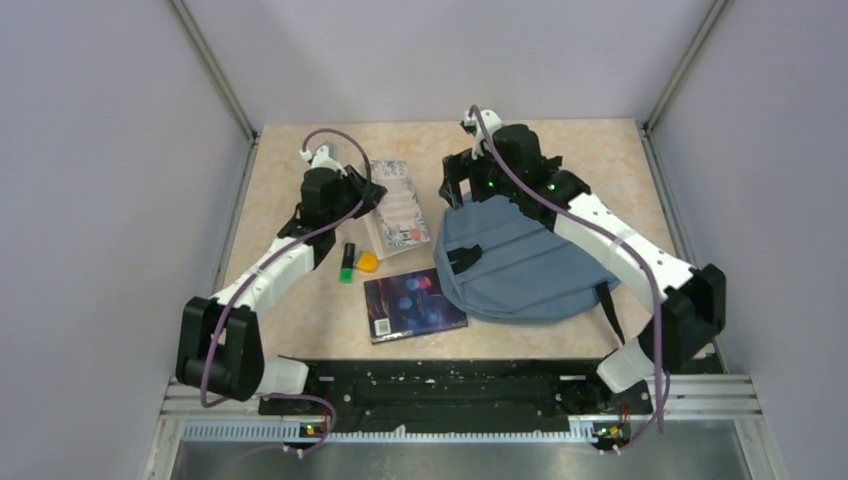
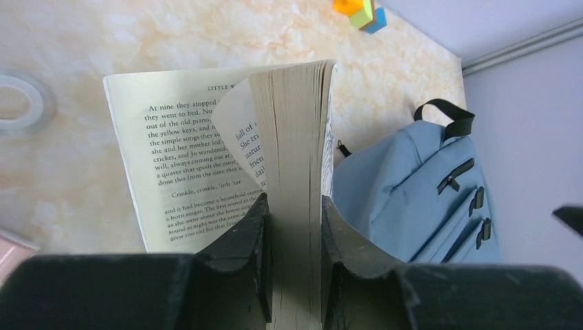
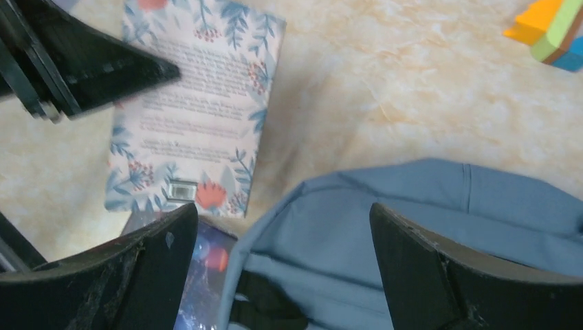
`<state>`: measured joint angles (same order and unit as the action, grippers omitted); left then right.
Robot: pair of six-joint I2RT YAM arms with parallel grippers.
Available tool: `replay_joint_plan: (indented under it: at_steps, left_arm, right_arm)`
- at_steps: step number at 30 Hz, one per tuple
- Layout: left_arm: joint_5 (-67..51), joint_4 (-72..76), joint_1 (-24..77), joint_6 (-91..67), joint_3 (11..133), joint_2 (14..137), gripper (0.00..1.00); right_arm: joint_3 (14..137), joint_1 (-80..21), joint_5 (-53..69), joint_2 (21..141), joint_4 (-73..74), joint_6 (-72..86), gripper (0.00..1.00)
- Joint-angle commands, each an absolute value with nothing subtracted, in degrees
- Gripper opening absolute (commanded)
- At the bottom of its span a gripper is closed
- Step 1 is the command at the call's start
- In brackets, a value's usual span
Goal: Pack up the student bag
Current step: Pick up the book from the center of the board.
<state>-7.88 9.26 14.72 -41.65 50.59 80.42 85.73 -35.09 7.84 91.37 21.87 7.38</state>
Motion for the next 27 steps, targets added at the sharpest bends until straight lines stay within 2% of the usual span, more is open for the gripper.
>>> replay_joint_plan:
  at_steps: [1, 7, 14, 27]
  left_arm:
    - [-3.2, 10.9, 14.8, -39.5, 52.4, 70.4, 0.0]
    - [1.2, 2.1, 14.6, -36.1, 54.0, 61.9, 0.0]
    - [0.5, -3.7, 14.0, -36.2, 53.1, 55.8, 0.0]
    - [0.4, -7.7, 13.5, -37.7, 49.7, 47.8, 0.0]
  right_arm:
    - [77.3, -42.5, -8.2, 83.2, 23.2, 3.2, 0.93]
    - [67.9, -52.7, -22.3, 79.6, 23.0, 4.7, 0.93]
    - [64.7, -63.5, -33.4, 86.4, 21.1, 7.6, 0.92]
    - [66.7, -65.1, -53.7, 99.4, 24.3, 11.8, 0.88]
